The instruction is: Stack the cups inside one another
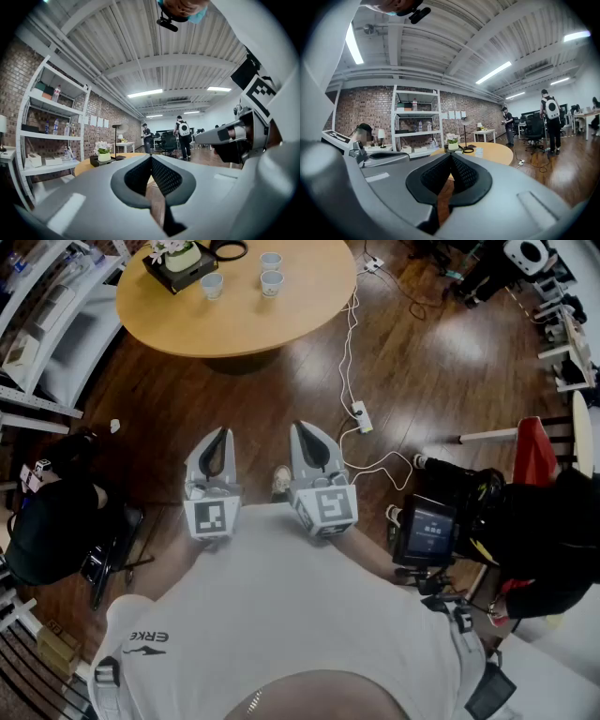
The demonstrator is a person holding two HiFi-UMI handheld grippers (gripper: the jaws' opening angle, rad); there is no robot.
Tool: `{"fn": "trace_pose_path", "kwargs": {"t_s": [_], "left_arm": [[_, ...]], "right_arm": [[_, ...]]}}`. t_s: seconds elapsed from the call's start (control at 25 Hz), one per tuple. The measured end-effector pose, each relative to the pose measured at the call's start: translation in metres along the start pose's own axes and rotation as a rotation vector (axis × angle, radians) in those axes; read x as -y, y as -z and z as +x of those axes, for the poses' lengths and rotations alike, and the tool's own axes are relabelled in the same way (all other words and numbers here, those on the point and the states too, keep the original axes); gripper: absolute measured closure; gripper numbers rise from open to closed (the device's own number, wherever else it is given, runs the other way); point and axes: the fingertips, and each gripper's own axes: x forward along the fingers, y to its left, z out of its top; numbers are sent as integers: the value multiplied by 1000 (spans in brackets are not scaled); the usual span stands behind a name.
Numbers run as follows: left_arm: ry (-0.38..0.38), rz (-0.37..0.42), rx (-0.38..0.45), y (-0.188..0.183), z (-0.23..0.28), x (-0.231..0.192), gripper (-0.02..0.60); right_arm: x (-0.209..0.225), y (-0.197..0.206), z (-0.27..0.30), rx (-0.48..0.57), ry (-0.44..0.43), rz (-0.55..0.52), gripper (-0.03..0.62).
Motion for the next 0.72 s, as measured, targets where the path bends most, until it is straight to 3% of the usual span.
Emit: {"fn": "trace_pose_path", "kwargs": {"t_s": [0.32, 0.72], "left_arm": [[-43, 12, -14, -7, 75, 27, 580], [-66, 26, -54, -4, 123, 18, 580]], "right_arm": [[73, -14, 37, 8, -39, 5, 580], [106, -11, 78, 2, -56, 45, 580]]}}
